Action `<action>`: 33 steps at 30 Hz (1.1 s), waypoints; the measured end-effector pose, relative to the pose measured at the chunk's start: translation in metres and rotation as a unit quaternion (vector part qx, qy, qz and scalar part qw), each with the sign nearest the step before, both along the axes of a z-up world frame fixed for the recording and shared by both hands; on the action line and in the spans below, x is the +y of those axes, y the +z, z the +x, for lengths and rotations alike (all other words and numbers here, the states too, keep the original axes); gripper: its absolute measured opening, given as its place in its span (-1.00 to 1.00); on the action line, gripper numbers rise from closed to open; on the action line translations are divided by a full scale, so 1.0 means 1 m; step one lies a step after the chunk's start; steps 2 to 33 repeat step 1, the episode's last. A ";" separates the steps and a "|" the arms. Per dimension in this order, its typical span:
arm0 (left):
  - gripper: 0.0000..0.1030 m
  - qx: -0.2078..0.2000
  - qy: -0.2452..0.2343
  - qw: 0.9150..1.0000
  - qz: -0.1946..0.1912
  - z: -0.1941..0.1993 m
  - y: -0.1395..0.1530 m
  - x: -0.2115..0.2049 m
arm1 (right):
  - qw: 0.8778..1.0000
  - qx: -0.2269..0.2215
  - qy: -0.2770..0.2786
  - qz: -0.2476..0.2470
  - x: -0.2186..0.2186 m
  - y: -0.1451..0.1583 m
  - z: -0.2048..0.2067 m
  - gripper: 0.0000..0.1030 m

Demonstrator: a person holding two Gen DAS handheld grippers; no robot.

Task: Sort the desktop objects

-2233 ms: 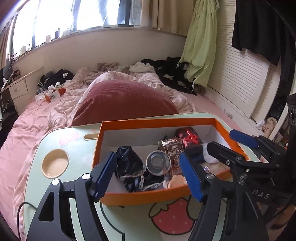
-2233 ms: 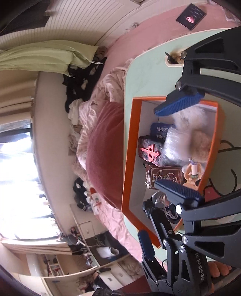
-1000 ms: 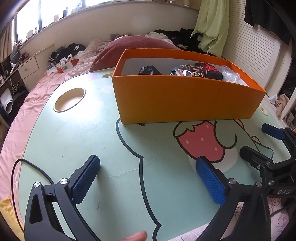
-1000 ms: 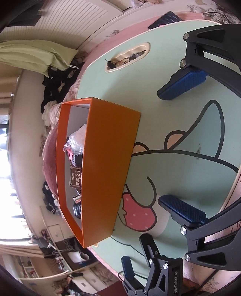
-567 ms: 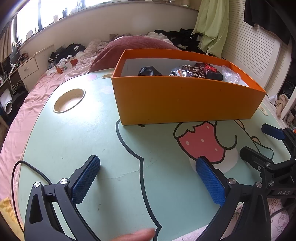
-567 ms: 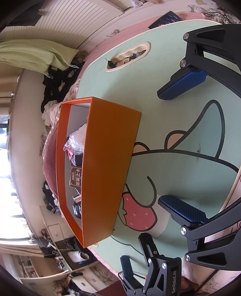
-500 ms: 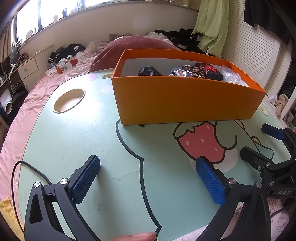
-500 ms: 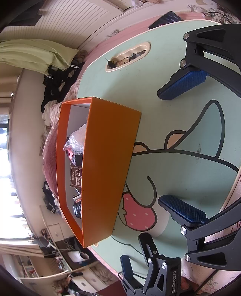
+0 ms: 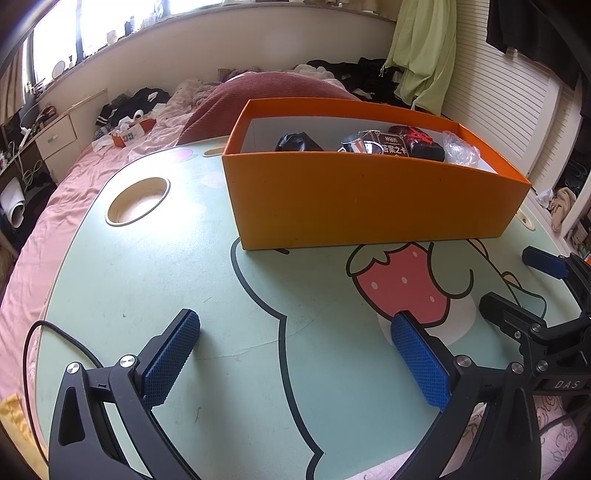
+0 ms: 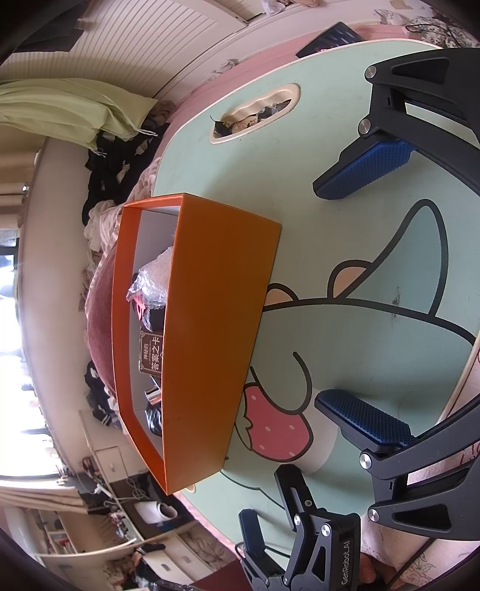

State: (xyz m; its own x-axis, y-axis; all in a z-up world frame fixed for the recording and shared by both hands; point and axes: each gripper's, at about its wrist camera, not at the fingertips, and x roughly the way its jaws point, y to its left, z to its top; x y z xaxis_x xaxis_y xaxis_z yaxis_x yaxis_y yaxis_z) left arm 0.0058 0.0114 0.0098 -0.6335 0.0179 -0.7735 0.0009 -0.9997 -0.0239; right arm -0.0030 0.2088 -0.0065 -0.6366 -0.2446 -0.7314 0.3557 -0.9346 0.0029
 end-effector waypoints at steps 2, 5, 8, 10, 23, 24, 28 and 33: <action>1.00 0.000 0.000 1.000 0.000 0.000 0.000 0.000 | 1.000 0.000 0.000 0.000 0.000 0.000 0.000 1.00; 1.00 0.000 0.000 1.000 0.000 0.000 0.000 0.000 | 1.000 0.000 0.000 0.000 0.000 0.000 0.000 1.00; 1.00 0.000 0.000 1.000 0.000 0.000 0.000 0.000 | 1.000 0.000 0.000 0.000 0.000 0.000 0.000 1.00; 1.00 0.000 0.000 1.000 0.000 0.000 0.000 0.000 | 1.000 0.000 0.000 0.000 0.000 0.000 0.000 1.00; 1.00 0.000 0.000 1.000 0.000 0.000 0.000 0.000 | 1.000 0.000 0.000 0.000 0.000 0.000 0.000 1.00; 1.00 0.000 0.000 1.000 0.000 0.000 0.000 0.000 | 1.000 0.000 0.000 0.000 0.000 0.000 0.000 1.00; 1.00 0.000 0.000 1.000 0.000 0.000 0.000 0.000 | 1.000 0.000 0.000 0.000 0.000 0.000 0.000 1.00; 1.00 0.000 0.000 1.000 0.000 0.000 0.000 0.000 | 1.000 0.000 0.000 0.000 0.000 0.000 0.000 1.00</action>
